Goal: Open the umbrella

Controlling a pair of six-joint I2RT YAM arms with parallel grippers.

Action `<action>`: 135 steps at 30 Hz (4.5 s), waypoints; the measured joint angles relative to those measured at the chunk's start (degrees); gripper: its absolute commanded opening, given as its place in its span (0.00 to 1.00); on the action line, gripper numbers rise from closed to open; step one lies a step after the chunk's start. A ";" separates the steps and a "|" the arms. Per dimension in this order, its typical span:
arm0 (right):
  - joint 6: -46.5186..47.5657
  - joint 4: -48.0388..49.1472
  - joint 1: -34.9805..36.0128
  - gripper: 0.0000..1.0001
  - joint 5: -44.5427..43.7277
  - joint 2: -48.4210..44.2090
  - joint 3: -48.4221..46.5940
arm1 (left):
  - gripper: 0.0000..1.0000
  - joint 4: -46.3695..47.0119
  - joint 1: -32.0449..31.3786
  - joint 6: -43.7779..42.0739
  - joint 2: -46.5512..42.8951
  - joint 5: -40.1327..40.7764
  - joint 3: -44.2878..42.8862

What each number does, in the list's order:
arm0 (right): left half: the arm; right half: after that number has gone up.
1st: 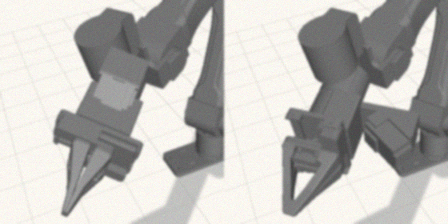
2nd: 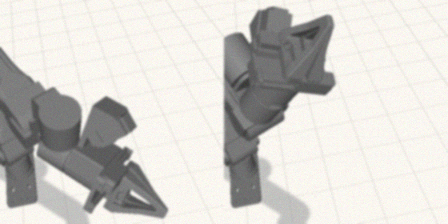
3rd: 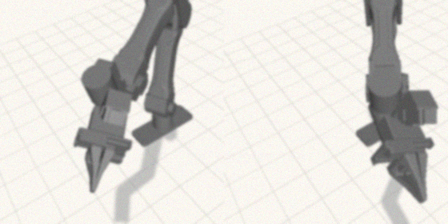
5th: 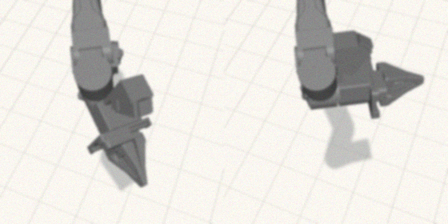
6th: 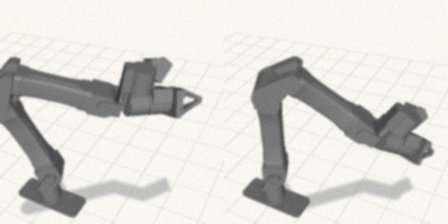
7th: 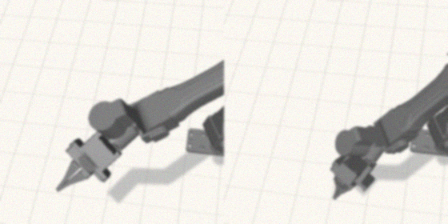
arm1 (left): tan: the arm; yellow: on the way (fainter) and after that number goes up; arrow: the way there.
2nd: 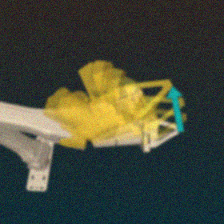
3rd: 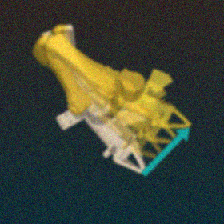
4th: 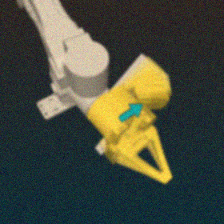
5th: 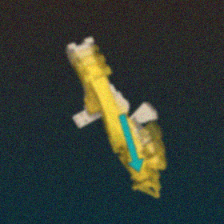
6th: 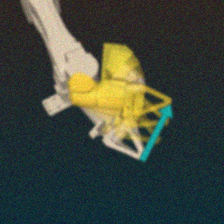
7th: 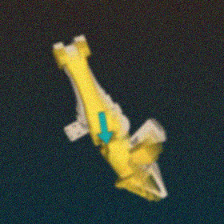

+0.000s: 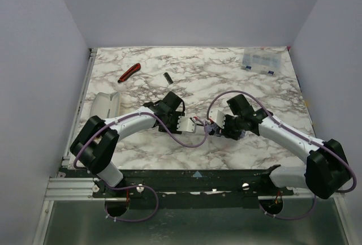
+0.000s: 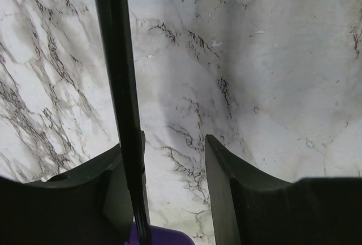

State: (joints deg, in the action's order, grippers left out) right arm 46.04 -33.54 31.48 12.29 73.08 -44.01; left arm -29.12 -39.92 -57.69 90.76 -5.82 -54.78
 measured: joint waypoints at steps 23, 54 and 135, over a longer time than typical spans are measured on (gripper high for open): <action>2.89 -4.31 -1.44 0.00 -2.16 -7.23 4.50 | 0.31 -0.13 13.22 -8.74 -1.22 4.61 4.22; 1.53 -9.68 -6.03 0.00 5.53 1.49 -2.99 | 0.88 -6.40 12.81 -8.63 -4.09 1.40 -9.64; -57.29 23.56 -5.18 0.85 36.04 -2.75 -28.39 | 0.00 17.33 4.07 88.08 -20.04 -15.65 -21.88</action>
State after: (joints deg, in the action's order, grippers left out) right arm -11.25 -9.98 26.30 48.34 70.32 -72.40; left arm -11.79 -35.86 30.39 70.72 -21.47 -76.66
